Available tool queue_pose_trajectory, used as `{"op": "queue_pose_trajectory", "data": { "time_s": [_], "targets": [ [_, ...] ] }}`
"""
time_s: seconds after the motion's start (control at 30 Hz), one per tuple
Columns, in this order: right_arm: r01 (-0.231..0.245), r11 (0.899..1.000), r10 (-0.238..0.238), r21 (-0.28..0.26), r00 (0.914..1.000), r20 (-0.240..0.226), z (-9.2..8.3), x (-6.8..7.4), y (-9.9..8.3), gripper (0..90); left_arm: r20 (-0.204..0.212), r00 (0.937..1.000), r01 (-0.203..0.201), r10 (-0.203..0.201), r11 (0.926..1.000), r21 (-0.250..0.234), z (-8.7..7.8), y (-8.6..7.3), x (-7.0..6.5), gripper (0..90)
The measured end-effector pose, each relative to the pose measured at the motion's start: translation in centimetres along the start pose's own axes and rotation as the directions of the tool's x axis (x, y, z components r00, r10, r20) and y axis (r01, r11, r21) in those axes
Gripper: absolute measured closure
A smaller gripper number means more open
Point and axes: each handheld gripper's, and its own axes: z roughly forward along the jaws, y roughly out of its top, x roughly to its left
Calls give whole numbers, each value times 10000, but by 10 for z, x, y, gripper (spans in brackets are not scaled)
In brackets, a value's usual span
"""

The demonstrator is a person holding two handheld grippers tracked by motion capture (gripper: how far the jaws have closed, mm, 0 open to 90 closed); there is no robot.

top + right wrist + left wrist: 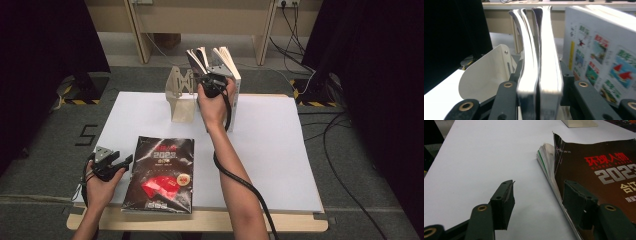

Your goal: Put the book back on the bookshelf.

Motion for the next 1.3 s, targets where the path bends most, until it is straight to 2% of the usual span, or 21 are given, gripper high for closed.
{"op": "queue_pose_trajectory", "data": {
  "time_s": [0.1,0.27,0.37,0.43,0.5,0.63,0.73,0.8,1.03,1.13,1.3],
  "targets": [
    [-98,9997,100,208,9999,-81,6,0,0,718,-3,10000,-47,47,10000,3,0,0,0,413],
    [487,9978,-493,457,9987,106,10,0,5,740,18,10000,-4,4,10000,36,0,0,0,413],
    [855,9939,-853,694,9963,-55,11,-1,8,762,17,10000,-60,59,10000,50,0,0,0,413],
    [999,9925,-988,698,9949,-188,12,-2,10,767,30,10000,-87,87,10000,15,0,0,0,413],
    [1061,9928,-1058,548,9944,-77,13,-3,10,769,26,10000,-84,84,10000,21,0,0,0,413],
    [750,9968,-756,267,9968,240,10,-6,8,770,69,10000,34,-34,10000,49,0,0,1,412],
    [817,9966,-820,85,9951,543,6,-7,7,770,81,10000,39,-39,10000,42,0,0,1,412],
    [769,9969,-755,-143,9941,779,2,-8,5,770,42,10000,-30,30,10000,70,0,0,0,412],
    [455,9985,-417,-311,9928,1125,-1,-9,-4,762,14,9995,-302,302,9995,72,0,0,-3,416],
    [466,9983,-423,-342,9922,1176,-2,-7,-7,750,1,9997,-259,259,9997,2,0,0,-3,415],
    [481,9978,-428,-455,9929,1106,-6,-7,-8,681,10,9997,-255,255,9997,-3,0,0,-3,414]
  ]
}}
